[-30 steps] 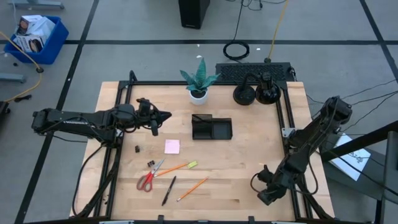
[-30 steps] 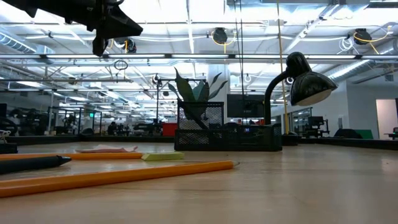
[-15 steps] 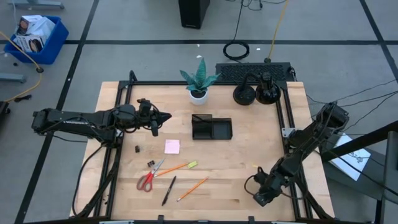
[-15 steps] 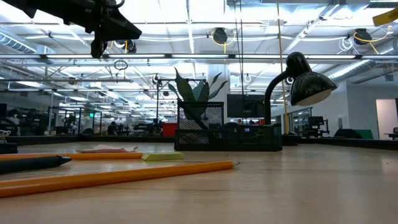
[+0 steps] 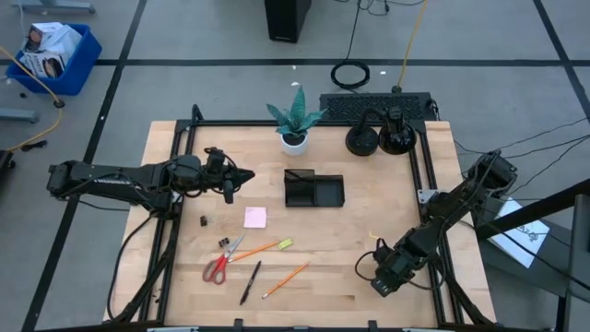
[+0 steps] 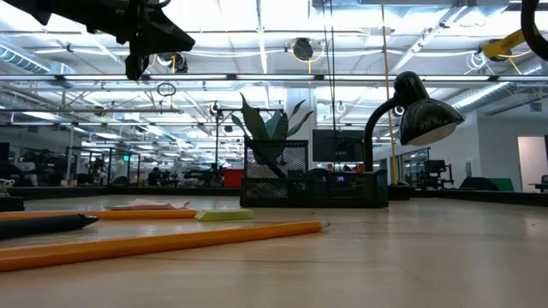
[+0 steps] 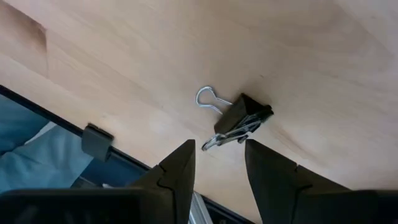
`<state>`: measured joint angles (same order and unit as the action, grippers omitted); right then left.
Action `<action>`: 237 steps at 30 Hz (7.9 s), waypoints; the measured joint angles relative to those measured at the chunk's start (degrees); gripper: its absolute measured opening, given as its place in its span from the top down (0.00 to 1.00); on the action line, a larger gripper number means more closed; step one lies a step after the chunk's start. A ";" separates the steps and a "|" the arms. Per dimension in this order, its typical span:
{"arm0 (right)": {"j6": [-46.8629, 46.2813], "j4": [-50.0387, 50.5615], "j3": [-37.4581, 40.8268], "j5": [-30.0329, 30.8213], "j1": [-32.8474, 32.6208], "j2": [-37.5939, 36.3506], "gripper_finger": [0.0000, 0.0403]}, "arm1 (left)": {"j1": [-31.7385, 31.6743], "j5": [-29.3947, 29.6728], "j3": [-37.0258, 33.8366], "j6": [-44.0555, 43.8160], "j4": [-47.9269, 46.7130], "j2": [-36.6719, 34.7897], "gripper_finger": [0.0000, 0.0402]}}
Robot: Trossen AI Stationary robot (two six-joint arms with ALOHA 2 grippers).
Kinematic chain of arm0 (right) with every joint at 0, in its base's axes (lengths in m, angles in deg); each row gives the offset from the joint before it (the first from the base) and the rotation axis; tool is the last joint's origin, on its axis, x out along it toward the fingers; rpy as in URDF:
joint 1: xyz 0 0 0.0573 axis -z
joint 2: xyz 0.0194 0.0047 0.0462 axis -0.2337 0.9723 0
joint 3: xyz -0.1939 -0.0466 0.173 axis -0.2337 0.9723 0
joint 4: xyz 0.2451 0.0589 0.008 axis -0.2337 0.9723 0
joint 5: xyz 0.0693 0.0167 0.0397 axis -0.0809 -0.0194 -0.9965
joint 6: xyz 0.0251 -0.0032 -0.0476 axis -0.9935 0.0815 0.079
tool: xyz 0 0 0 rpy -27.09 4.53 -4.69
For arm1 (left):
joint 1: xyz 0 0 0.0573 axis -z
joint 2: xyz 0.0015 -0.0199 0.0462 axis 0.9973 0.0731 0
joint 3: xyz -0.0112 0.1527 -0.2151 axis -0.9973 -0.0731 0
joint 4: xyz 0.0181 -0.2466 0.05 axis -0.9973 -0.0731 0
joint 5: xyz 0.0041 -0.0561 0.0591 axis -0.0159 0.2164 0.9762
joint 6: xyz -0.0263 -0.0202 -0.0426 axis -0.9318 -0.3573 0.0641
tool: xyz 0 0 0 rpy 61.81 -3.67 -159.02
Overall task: Pick and place office supplies into organizer
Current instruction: Put the black binder clip into the black desk organizer
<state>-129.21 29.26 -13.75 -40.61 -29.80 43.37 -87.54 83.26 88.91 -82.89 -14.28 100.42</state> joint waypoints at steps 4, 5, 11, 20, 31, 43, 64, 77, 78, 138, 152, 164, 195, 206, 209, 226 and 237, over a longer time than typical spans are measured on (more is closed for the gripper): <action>-0.62 0.46 0.00 -0.07 0.14 0.00 0.68 | 0.13 0.00 0.00 0.16 0.01 0.00 0.91; -0.65 0.65 0.00 -0.05 0.14 0.00 0.68 | 0.15 0.00 0.00 0.31 0.01 0.00 0.91; -0.66 1.01 0.00 0.12 1.28 0.00 0.68 | 0.15 0.07 0.00 1.13 0.01 0.00 0.91; 1.70 -1.32 0.00 -0.39 2.78 2.23 0.77 | 0.15 0.08 0.00 1.27 -0.07 -0.02 0.91; 5.32 -4.52 0.00 -3.92 2.74 2.40 0.89 | 0.15 0.11 0.00 1.73 -0.01 -0.02 0.91; 7.43 -7.78 0.00 -3.23 1.88 2.36 0.64 | 0.15 0.13 0.00 1.47 -0.05 -0.02 0.91; 6.65 -4.94 0.00 -9.47 -1.17 2.36 0.67 | 0.15 0.66 0.00 2.37 -0.40 -0.02 0.91; 6.46 -3.96 0.02 -9.85 -1.02 2.73 0.67 | 0.15 0.66 0.00 2.66 -0.45 -0.02 0.91; 5.96 -4.28 0.02 -9.05 -1.06 2.73 0.67 | 0.16 0.66 0.00 2.72 -0.59 -0.02 0.91; 14.78 -6.71 0.11 11.77 9.98 -2.10 1.00 | 0.16 0.20 0.00 -0.12 -0.09 -0.02 0.91; 28.54 -18.42 0.04 23.84 27.97 -2.56 1.00 | 0.17 0.11 0.00 -5.16 -0.12 0.00 0.91; 30.91 -32.00 -0.42 30.46 38.14 -1.93 1.00 | 0.15 0.52 0.00 -5.70 -0.36 0.00 0.91; 20.13 -26.76 -13.07 29.90 38.73 12.27 1.00 | 0.10 0.48 -0.02 -5.93 0.12 -0.02 0.91; 19.66 -32.16 -13.07 29.78 40.56 16.00 1.00 | 0.10 0.20 -0.02 -5.68 -0.01 -0.02 0.91; 19.62 -32.13 -13.07 29.99 40.84 16.10 1.00 | 0.10 0.13 -0.02 -5.72 -0.01 -0.02 0.91; 22.66 -35.14 -13.07 30.00 43.09 16.02 0.91 | 0.10 0.00 -0.02 -6.52 -0.01 -0.02 0.91; 26.28 -41.42 -13.07 29.86 42.55 16.02 0.84 | 0.15 -0.04 -0.02 -6.55 0.01 -0.02 0.91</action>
<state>-102.92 -12.16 -26.82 -10.75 12.75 59.39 -87.39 83.22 88.88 -89.44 -14.27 100.40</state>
